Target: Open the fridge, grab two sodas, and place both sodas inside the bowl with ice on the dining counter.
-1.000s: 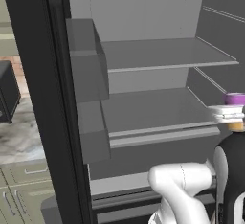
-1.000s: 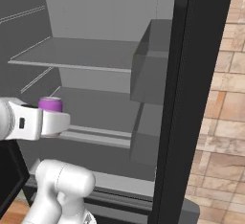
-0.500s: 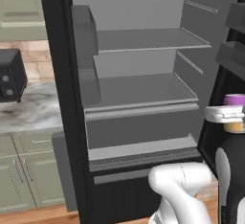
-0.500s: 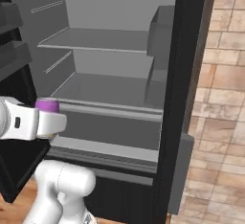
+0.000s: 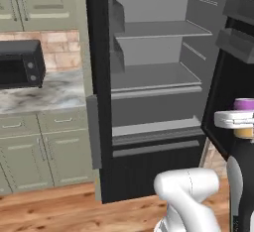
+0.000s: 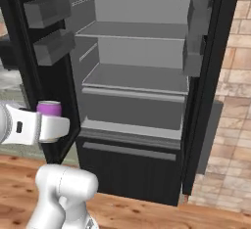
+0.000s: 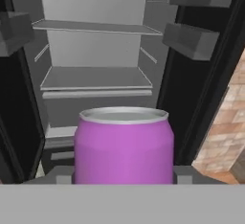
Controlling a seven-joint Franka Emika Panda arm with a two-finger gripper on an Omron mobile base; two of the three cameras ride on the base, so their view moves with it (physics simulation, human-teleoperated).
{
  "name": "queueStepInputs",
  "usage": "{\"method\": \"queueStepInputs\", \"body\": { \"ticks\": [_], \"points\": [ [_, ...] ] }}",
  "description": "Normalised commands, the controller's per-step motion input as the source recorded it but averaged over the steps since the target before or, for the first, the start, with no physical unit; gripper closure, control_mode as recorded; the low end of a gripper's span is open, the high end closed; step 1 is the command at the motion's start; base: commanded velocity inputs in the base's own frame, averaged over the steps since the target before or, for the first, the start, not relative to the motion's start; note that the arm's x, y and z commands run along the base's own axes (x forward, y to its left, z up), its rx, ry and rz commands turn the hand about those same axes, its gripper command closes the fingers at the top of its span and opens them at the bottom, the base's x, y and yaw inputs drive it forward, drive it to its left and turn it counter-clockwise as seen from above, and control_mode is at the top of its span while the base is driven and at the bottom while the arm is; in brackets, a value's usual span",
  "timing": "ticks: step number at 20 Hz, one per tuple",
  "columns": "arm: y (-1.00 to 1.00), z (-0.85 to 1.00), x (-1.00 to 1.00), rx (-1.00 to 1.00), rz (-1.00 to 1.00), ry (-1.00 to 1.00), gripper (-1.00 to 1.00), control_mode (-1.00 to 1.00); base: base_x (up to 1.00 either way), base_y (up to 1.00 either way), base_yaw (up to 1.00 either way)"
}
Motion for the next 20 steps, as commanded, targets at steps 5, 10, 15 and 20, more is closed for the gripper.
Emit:
{"method": "queueStepInputs", "body": {
  "ticks": [5,10,15,20],
  "points": [
    [0.00,0.00,0.00,0.00,0.00,0.00,1.00,1.00,-0.56,0.67,-0.21],
    [0.00,0.00,0.00,0.00,0.00,0.00,1.00,1.00,-0.64,0.61,-0.31],
    [0.00,0.00,0.00,0.00,0.00,0.00,1.00,1.00,-0.67,0.61,-0.40],
    [0.00,0.00,0.00,0.00,0.00,0.00,1.00,1.00,-0.55,0.68,-0.42]
  ]
}}
